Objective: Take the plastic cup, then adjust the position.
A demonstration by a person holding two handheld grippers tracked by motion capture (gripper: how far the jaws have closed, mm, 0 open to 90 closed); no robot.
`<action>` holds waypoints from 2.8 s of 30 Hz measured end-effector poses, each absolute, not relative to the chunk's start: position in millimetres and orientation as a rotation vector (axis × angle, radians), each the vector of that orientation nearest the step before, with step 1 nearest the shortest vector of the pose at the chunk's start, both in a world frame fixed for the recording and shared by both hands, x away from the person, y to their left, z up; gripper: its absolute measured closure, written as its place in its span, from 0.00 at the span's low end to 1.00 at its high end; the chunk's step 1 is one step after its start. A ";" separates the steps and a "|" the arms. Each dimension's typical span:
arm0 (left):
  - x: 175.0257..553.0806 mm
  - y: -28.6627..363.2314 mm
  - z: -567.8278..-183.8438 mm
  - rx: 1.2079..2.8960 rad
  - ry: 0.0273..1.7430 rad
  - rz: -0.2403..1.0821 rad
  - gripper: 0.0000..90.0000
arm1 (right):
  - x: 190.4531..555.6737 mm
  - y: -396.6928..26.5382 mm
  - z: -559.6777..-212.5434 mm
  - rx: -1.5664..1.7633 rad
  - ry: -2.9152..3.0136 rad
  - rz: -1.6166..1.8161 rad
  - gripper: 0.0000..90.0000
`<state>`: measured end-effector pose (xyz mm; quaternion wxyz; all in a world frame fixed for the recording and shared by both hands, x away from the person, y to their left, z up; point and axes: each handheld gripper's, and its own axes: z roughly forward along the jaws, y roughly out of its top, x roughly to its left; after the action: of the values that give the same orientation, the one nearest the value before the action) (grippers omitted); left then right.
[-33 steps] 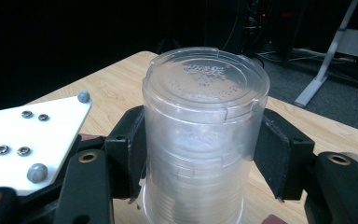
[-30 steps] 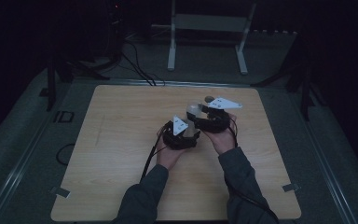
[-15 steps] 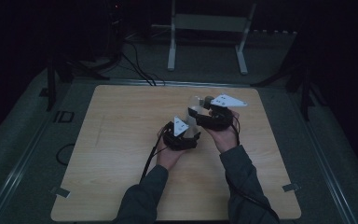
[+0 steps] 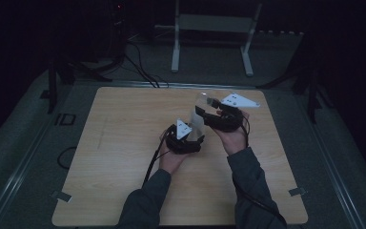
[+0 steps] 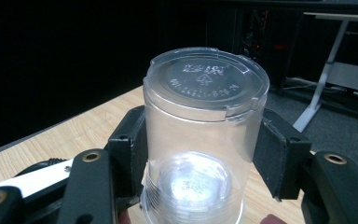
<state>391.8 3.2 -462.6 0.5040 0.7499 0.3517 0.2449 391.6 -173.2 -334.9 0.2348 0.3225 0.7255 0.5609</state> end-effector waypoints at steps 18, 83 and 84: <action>386.5 12.5 -460.1 1.781 0.858 0.573 0.20 | 373.4 -190.1 -310.7 0.835 1.936 1.560 0.46; 346.8 48.1 -457.2 1.755 0.806 0.515 0.26 | 343.5 -241.8 -387.0 1.011 1.995 1.449 0.46; 346.3 48.3 -457.1 1.759 0.802 0.518 0.26 | 343.5 -241.5 -387.7 1.012 1.995 1.450 0.46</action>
<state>346.3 48.3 -457.1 0.5398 0.7399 0.3375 0.2177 343.5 -241.5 -387.7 0.2355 0.3690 0.7273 0.5286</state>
